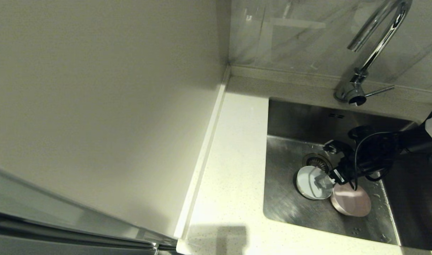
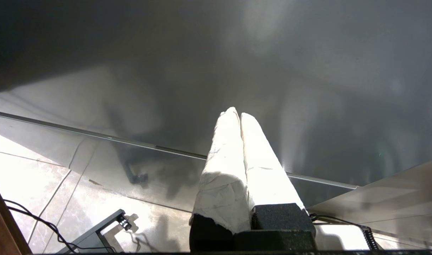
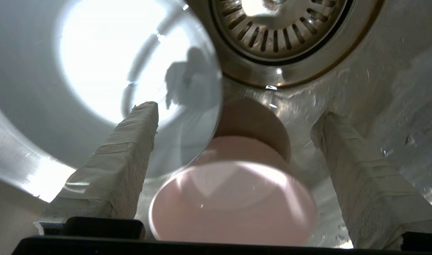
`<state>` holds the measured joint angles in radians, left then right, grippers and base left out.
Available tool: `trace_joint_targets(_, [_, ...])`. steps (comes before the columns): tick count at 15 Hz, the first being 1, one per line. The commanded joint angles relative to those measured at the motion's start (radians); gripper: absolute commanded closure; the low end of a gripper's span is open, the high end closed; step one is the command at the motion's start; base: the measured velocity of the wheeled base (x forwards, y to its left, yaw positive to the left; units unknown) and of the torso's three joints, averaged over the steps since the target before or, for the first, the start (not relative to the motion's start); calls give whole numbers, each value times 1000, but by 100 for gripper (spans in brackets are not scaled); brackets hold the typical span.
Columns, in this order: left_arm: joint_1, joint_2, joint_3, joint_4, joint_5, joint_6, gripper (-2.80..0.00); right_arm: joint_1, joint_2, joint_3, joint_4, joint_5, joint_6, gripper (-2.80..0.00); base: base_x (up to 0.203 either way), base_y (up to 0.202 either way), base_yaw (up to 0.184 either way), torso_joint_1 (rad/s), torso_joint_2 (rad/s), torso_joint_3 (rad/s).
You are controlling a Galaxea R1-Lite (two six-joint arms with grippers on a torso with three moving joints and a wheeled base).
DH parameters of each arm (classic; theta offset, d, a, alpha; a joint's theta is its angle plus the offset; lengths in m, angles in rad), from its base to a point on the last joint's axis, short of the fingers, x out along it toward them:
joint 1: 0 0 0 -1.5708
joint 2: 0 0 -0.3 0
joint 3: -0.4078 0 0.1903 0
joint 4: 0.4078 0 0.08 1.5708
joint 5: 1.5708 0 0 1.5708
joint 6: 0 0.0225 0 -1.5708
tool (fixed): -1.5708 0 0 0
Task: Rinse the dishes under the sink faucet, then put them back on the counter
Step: Put a bowl back to the table from the sink
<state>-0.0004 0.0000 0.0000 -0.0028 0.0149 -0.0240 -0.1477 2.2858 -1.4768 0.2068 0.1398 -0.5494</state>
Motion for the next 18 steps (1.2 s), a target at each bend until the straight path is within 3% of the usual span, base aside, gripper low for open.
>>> trace_joint_targets(1, [0, -3, 0, 0, 0, 1, 0, 0, 43, -32, 2, 3, -2, -280, 0, 0, 0, 0, 0, 0])
trace_joint_targets(6, [-1, -3, 0, 0, 0, -1, 0, 2, 78, -71, 3, 3, -3, -280, 0, 0, 0, 0, 0, 0])
trace_joint_targets(7, [0, -3, 0, 0, 0, -1, 0, 3, 78, -70, 3, 3, -3, 0, 0, 0, 0, 0, 0, 0])
trace_joint_targets(18, [-1, -4, 0, 0, 0, -1, 0, 4, 39, -89, -1, 10, 7, 0, 0, 0, 0, 0, 0, 0])
